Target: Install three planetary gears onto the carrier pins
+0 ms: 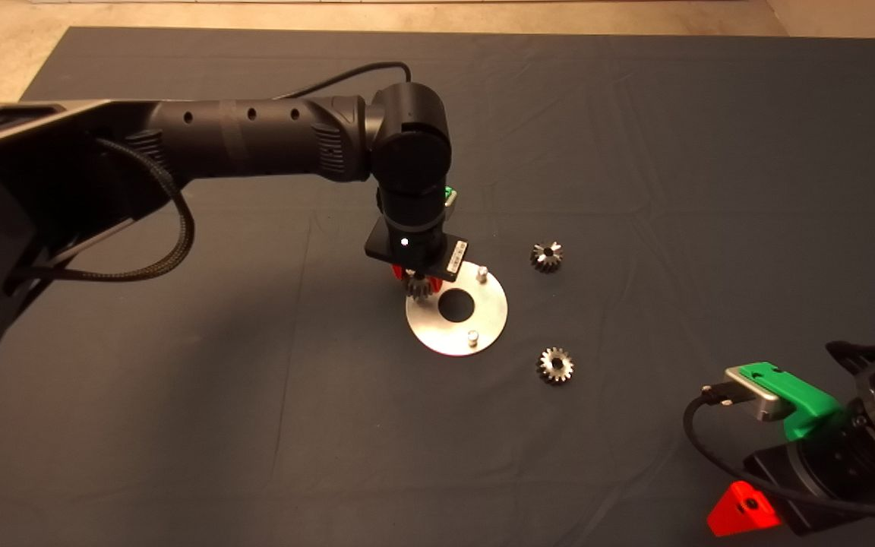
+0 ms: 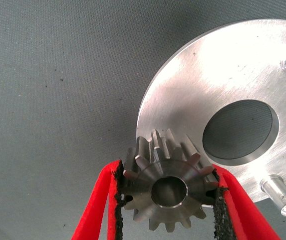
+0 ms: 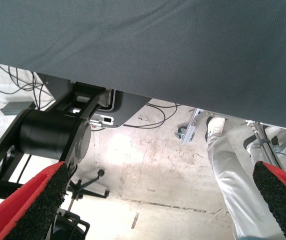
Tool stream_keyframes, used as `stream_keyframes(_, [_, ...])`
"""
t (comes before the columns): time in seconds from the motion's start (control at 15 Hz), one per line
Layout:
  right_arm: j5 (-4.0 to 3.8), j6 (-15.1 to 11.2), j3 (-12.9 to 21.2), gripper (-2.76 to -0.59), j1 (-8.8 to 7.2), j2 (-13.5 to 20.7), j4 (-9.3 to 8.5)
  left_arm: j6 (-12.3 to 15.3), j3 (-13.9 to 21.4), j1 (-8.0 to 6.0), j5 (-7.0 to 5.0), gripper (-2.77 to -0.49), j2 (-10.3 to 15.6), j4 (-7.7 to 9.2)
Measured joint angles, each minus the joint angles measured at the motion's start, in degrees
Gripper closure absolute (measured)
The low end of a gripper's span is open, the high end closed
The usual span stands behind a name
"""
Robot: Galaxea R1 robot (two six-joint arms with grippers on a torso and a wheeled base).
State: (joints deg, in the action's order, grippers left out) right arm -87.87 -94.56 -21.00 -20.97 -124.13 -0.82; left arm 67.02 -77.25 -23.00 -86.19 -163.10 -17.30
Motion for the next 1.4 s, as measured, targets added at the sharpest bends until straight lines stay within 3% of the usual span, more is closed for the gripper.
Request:
stream_keyframes(0.27, [0.0, 0.0, 0.0, -2.75, 0.0, 0.0, 0.0, 0.7, 1.1, 0.13, 1.38, -0.86, 1.2, -0.03])
stream_keyframes(0.47, [0.0, 0.0, 0.0, -2.75, 0.0, 0.0, 0.0, 0.9, 1.7, 0.16, 1.43, -0.86, 1.8, 0.16])
stream_keyframes(0.93, [0.01, 0.0, 0.0, -2.75, 0.0, 0.0, 0.0, 1.2, 2.0, 0.13, 0.73, -0.86, 1.9, 1.04])
stream_keyframes(1.2, [0.0, 0.0, 0.0, -2.75, 0.0, 0.0, 0.0, 1.4, 2.4, 1.23, -0.17, -0.86, 1.9, 1.95])
stream_keyframes(1.4, [0.01, 0.0, 0.0, -2.75, 0.0, 0.0, 0.0, 1.5, 2.4, 1.22, -0.36, -0.86, 1.8, 2.11])
